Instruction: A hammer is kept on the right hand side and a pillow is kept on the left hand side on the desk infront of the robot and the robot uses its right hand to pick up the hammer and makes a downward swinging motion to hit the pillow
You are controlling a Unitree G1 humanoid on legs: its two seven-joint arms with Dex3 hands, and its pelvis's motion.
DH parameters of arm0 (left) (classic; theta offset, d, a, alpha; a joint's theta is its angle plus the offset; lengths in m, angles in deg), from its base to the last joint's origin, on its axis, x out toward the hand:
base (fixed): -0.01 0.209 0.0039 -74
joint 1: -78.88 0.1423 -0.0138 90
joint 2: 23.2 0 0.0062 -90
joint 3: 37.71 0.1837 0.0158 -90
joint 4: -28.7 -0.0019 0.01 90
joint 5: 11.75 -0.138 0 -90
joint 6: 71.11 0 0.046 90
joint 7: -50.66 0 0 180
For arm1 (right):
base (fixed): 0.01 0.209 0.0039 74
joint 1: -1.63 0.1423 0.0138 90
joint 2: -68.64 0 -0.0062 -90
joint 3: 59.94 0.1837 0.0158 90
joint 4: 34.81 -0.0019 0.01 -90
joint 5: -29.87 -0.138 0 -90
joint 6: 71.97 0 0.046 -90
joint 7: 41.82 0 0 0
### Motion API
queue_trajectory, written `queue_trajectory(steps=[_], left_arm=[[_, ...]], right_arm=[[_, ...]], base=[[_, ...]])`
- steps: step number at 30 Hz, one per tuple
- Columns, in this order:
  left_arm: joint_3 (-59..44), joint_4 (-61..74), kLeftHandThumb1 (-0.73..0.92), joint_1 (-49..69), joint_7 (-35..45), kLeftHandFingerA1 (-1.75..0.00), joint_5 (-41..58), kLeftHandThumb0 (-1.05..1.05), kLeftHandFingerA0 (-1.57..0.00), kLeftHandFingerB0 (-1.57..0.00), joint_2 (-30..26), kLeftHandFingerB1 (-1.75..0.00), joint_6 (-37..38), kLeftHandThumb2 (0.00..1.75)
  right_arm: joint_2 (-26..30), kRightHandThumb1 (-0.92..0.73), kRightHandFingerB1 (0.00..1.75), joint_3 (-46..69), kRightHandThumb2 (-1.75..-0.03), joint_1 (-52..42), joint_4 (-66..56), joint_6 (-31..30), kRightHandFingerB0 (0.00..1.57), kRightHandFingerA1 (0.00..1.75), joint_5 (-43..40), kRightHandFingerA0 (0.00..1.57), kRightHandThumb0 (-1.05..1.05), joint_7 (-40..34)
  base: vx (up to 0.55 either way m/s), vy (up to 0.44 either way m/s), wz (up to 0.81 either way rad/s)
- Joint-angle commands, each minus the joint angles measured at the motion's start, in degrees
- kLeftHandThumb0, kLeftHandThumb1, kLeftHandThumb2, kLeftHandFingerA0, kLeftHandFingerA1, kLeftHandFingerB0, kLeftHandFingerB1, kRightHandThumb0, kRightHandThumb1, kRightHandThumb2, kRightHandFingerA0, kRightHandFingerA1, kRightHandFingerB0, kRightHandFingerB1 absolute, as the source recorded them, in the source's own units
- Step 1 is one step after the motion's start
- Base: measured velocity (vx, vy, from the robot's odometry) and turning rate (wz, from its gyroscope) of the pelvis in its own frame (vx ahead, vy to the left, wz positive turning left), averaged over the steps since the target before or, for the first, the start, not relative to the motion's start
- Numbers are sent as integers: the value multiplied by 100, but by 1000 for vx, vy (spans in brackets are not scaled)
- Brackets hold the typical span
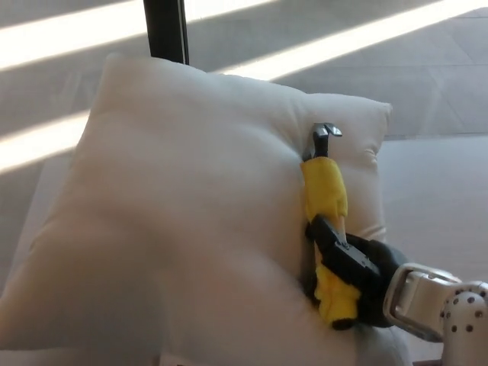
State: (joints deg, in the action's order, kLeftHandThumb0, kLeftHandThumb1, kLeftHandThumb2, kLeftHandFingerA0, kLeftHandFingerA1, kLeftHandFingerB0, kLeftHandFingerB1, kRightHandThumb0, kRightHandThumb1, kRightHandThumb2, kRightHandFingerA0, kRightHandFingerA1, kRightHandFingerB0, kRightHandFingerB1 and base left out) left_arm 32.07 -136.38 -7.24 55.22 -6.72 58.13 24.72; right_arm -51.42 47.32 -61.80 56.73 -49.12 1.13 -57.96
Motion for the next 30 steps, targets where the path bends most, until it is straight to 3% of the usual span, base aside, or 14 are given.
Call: queue_trajectory(steps=[1, 2, 3, 4, 6, 12, 18, 20, 21, 27, 28, 29, 30], left_arm=[[-65, 3, 63, 82, 65, -64, 60, -63, -80, -75, -197, -52, 102, 59], [-79, 0, 63, 88, 80, -67, 72, -64, -83, -78, -201, -54, 110, 59], [-82, -3, 63, 92, 92, -66, 76, -65, -82, -76, -208, -54, 106, 59], [-69, -4, 63, 91, 81, -65, 61, -65, -81, -75, -210, -52, 96, 59], [-52, -6, 63, 97, 56, -67, 42, -65, -82, -75, -204, -51, 104, 59], [-35, -11, 62, 102, -14, -65, 21, -64, -81, -77, -201, -52, 57, 59], [-37, -38, 64, 167, 89, -63, 28, -63, -78, -70, -206, -50, 38, 59], [-20, -21, 64, 213, 79, -63, 12, -63, -79, -73, -200, -49, 75, 59], [-37, -14, 63, 225, 49, -67, 30, -62, -83, -77, -188, -51, 73, 59], [-67, -20, 63, 292, 103, -60, 64, -64, -78, -76, -172, -50, 79, 60], [-37, -19, 63, 303, 90, -61, 31, -64, -79, -77, -176, -51, 98, 60], [-55, -20, 63, 312, 99, -61, 50, -64, -78, -77, -171, -52, 104, 59], [-61, -23, 63, 325, 109, -60, 54, -64, -78, -77, -166, -53, 133, 59]], right_arm=[[-3001, -70, 138, -769, -107, -2505, 347, 223, 103, 158, 33, 137, -70, -813], [-2988, -87, 168, -816, -77, -2440, 300, 257, 82, 175, 7, 108, -54, -834], [-2958, -66, 136, -868, -105, -2329, 226, 289, 102, 154, -58, 133, -68, -840], [-2941, -88, 167, -901, -71, -2238, 170, 300, 78, 175, -91, 109, -53, -871], [-2898, -91, 167, -974, -69, -2073, 85, 333, 78, 175, -133, 110, -54, -930], [-2801, -92, 167, -723, -72, -881, 30, 504, 83, 175, -464, 111, -49, -1161], [-2624, -86, 166, -467, -74, 166, 98, 662, 73, 175, -881, 107, -46, -1376], [-2431, -91, 172, -472, -72, 752, 114, 711, 70, 175, -1047, 107, -48, -1249], [-2362, -81, 167, -379, -82, 1145, 197, 768, 71, 175, -1146, 108, -44, -1324], [-2021, -76, 172, -48, -88, 2565, 555, 1109, 72, 175, -1626, 108, -40, -1587], [-1990, -92, 172, 33, -74, 2770, 611, 1138, 74, 175, -1702, 108, -54, -1700], [-1942, -88, 170, 163, -75, 3059, 705, 1181, 72, 175, -1836, 108, -51, -1860], [-1877, -81, 168, 225, -86, 3253, 775, 1194, 78, 175, -1898, 111, -47, -1885]], base=[[0, 0, 0], [0, 0, 0], [0, 0, 0], [0, 0, 0], [0, 0, 0], [0, 0, 0], [0, 0, 0], [0, 0, 0], [0, 0, 0], [0, 0, 0], [0, 0, 0], [0, 0, 0], [0, 0, 0]])
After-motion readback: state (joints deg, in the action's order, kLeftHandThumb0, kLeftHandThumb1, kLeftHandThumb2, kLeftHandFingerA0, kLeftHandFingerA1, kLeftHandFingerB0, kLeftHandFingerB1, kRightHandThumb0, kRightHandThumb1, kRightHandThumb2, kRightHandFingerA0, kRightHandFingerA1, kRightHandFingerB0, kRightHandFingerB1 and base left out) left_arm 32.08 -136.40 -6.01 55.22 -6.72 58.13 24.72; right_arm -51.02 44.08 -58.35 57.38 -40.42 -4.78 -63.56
